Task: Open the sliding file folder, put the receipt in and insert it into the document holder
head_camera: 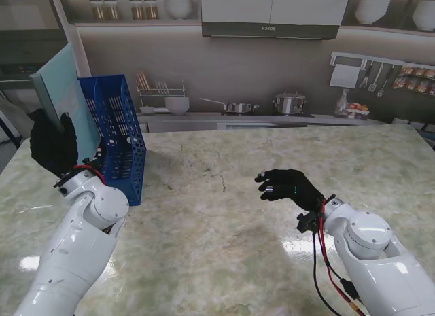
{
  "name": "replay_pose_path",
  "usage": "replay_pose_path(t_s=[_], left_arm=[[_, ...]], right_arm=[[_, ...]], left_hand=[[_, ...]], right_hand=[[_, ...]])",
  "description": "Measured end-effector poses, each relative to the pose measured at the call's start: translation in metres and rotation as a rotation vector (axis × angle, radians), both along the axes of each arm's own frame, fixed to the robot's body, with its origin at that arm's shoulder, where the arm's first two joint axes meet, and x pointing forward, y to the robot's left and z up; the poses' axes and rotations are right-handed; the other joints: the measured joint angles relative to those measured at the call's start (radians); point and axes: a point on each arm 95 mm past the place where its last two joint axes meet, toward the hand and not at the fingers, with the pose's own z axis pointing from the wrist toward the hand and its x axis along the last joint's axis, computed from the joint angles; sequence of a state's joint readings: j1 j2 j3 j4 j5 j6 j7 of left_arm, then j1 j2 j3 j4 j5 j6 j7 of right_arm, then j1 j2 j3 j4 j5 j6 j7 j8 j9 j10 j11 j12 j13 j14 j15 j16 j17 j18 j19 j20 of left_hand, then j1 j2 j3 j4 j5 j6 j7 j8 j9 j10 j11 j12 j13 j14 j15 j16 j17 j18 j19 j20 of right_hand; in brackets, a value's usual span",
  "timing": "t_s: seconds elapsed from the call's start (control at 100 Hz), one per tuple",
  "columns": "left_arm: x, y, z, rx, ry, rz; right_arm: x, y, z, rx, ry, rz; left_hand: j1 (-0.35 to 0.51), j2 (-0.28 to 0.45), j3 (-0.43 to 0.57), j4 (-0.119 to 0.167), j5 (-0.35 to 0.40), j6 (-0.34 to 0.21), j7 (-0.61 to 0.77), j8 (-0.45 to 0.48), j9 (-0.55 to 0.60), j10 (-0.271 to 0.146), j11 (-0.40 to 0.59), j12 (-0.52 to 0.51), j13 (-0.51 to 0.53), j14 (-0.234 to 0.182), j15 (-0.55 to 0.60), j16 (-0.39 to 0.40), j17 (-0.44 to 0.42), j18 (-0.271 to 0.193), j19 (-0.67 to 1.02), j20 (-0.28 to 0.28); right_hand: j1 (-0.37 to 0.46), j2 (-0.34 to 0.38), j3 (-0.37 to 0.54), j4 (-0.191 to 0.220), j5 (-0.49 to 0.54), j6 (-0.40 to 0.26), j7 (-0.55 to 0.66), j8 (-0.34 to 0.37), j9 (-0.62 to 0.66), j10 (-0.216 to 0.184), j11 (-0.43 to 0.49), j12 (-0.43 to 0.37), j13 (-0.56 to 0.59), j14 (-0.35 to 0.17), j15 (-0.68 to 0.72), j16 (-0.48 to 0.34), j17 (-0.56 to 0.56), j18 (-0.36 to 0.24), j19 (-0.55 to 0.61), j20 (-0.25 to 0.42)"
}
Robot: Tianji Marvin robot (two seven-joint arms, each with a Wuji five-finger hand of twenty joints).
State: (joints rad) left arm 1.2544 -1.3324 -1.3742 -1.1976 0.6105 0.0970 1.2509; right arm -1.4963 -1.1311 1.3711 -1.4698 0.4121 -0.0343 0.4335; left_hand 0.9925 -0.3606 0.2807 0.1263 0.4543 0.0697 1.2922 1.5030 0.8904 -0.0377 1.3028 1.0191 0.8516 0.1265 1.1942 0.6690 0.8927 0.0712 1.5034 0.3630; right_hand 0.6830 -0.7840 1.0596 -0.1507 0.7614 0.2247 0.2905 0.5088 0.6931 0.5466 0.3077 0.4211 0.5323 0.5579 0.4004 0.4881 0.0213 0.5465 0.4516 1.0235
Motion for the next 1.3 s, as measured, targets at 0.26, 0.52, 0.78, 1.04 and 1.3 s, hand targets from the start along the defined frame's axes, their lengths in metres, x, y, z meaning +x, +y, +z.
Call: replay_pose_path(t_s=[0.26,0.52,0.78,1.04,1.3], left_arm=[[0.010,-0.006,-0.003,-0.010,0.018,-0.004],[0.016,-0.004,-0.011,-0.005,0.046,0.019],[0.027,-0.004,-0.016,-0.006,0.060,0.037],[0.034,-0.004,-0.020,-0.011,0.053,0.049],[0.041,-0.006,-0.023,-0.007,0.034,0.059]], right_arm=[[0.000,-0.001,0.000,-0.003,0.002,-0.001],[0.001,-0.001,-0.002,0.000,0.010,0.003],[0.002,-0.001,-0.004,0.003,0.011,0.007],[0.003,-0.001,-0.005,0.008,0.015,0.014],[0.004,0.000,-0.006,0.007,0.014,0.016]], left_hand=[[0.000,0.006,-0.007,0.000,-0.007,-0.001,-0.001,0.000,0.000,-0.001,-0.001,-0.001,-0.004,-0.002,-0.004,0.000,-0.005,-0.001,-0.005,0.000],[0.009,0.015,-0.026,-0.022,-0.017,-0.013,-0.005,0.000,-0.011,-0.009,-0.011,-0.009,-0.013,-0.008,-0.018,-0.011,-0.013,-0.012,-0.035,0.000],[0.009,0.029,-0.051,-0.041,-0.040,-0.054,-0.007,0.000,-0.022,-0.041,-0.028,-0.026,-0.030,-0.019,-0.051,-0.029,-0.024,-0.025,-0.080,-0.023],[0.009,0.045,-0.077,-0.052,-0.057,-0.093,-0.008,0.000,-0.047,-0.068,-0.051,-0.049,-0.048,-0.030,-0.077,-0.042,-0.025,-0.045,-0.131,-0.039],[0.016,0.071,-0.098,-0.076,-0.091,-0.120,-0.007,0.000,-0.064,-0.086,-0.077,-0.069,-0.068,-0.030,-0.095,-0.052,-0.027,-0.054,-0.172,-0.051]], right_hand=[[0.000,0.000,0.000,0.000,0.000,0.000,0.000,-0.001,0.000,0.000,0.000,0.000,0.000,0.000,0.000,0.000,0.000,0.000,0.000,0.000],[0.000,0.000,0.009,0.000,0.000,-0.010,0.001,-0.004,0.000,-0.001,0.000,-0.001,0.000,0.000,-0.008,0.000,0.000,0.000,0.000,0.000],[0.000,0.000,0.009,0.000,0.000,-0.014,0.011,-0.011,0.000,-0.001,0.000,-0.007,0.000,-0.001,-0.010,0.000,0.000,0.000,-0.002,0.000],[0.000,-0.015,0.019,0.000,0.000,-0.022,0.011,-0.012,0.000,-0.010,0.000,-0.009,0.000,-0.001,-0.012,-0.006,0.000,0.000,-0.004,0.000],[0.000,-0.016,0.019,0.000,0.000,-0.033,0.011,-0.023,0.000,-0.013,0.000,-0.011,0.000,-0.001,-0.013,-0.008,0.000,0.000,-0.014,0.000]])
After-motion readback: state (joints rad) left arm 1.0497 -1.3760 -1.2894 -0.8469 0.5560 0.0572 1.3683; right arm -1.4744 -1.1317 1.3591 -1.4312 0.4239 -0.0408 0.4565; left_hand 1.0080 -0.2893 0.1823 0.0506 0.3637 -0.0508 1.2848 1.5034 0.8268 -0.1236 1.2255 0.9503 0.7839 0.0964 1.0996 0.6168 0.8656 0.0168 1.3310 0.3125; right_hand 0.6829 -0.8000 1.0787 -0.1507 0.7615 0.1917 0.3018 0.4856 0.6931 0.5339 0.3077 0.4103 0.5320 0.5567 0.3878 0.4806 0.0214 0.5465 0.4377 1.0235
